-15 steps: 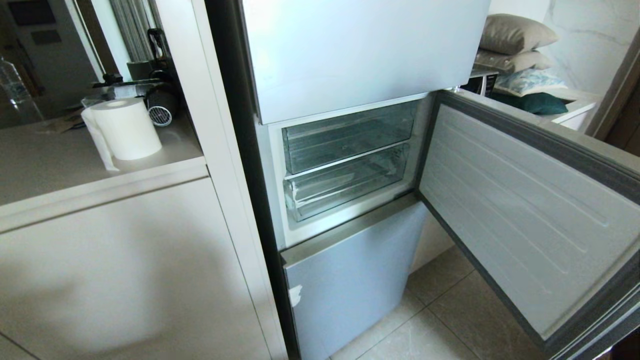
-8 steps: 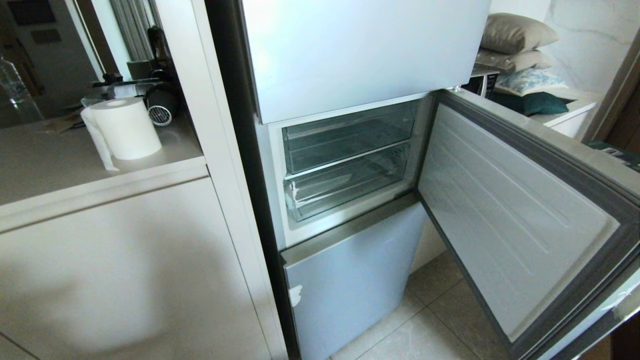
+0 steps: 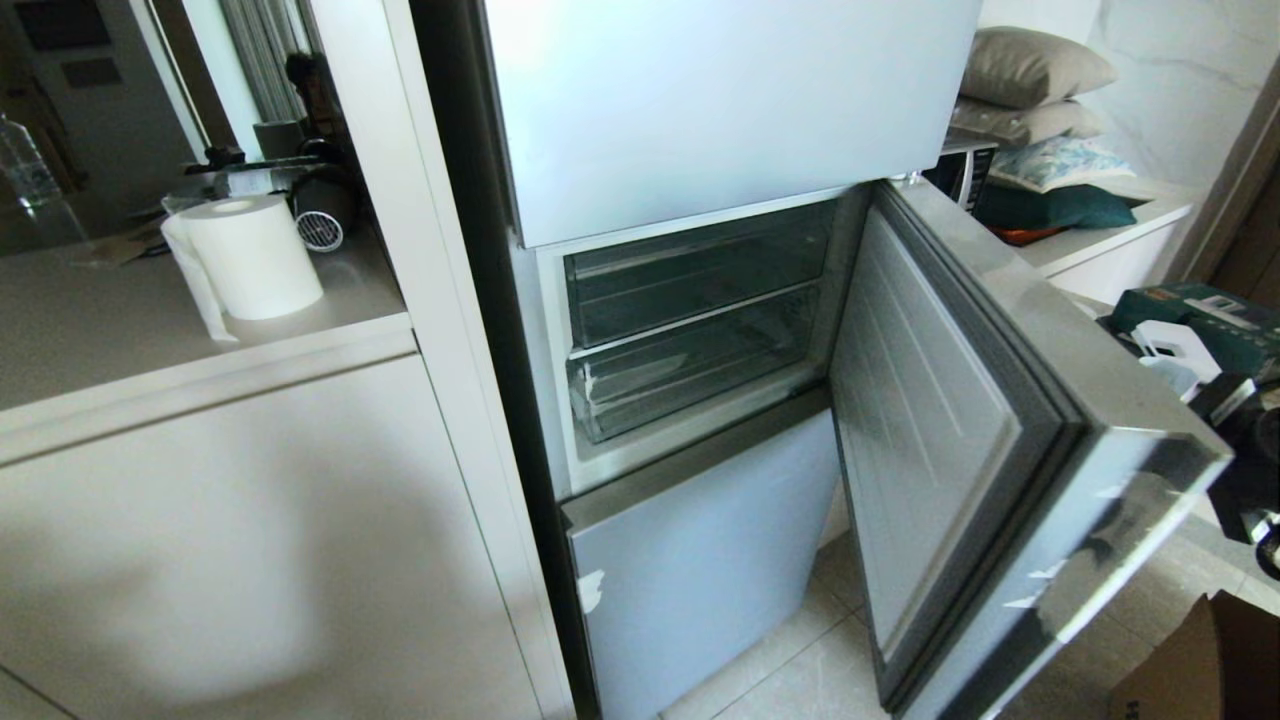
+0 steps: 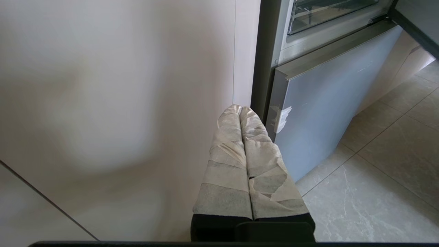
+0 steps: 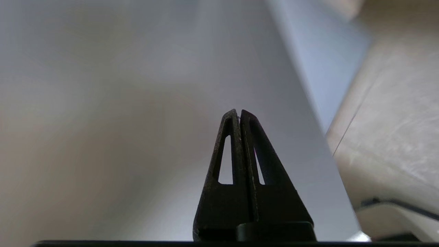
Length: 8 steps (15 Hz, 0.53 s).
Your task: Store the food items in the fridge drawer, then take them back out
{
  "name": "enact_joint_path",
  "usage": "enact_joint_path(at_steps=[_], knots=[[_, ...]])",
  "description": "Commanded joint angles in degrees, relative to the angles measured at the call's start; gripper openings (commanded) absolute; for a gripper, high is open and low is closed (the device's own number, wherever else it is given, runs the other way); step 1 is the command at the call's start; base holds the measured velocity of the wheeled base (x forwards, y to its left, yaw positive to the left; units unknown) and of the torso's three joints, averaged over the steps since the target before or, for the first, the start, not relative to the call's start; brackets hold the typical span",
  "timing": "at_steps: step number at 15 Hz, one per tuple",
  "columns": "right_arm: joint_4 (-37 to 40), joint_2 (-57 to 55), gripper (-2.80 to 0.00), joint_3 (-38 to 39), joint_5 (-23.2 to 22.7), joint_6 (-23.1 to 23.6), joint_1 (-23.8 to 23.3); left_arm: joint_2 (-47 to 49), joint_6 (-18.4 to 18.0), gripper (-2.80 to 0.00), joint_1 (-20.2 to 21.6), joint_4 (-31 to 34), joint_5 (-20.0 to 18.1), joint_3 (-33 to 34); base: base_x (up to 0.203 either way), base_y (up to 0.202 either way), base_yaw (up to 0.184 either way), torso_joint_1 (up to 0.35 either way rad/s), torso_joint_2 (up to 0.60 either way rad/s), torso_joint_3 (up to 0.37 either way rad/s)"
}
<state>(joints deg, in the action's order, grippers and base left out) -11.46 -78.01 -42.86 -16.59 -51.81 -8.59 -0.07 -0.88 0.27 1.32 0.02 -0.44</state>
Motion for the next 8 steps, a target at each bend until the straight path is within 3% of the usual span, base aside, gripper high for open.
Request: enact_joint_path(at_steps=[1,5,8], knots=[[0.0,0.0,-2.8,-1.7,1.7,0.3,9.7,0.1,0.0,-2.8,0.1,0.0,0.1,0.0,0.0,0.0,0.0,0.0,0.0,0.0],[-0.2,-14.3,-2.8,-12.8,13.9,0.9,24.0,0.1,0.0,-2.8,0.0,0.0,0.1,0.0,0.0,0.0,0.0,0.0,0.0,0.0],[-0.3,-28.3,-2.8,-26.6,19.3,1.4,33.0,0.1,0.0,-2.8,0.0,0.0,0.0,0.0,0.0,0.0,0.0,0.0,0.0,0.0]])
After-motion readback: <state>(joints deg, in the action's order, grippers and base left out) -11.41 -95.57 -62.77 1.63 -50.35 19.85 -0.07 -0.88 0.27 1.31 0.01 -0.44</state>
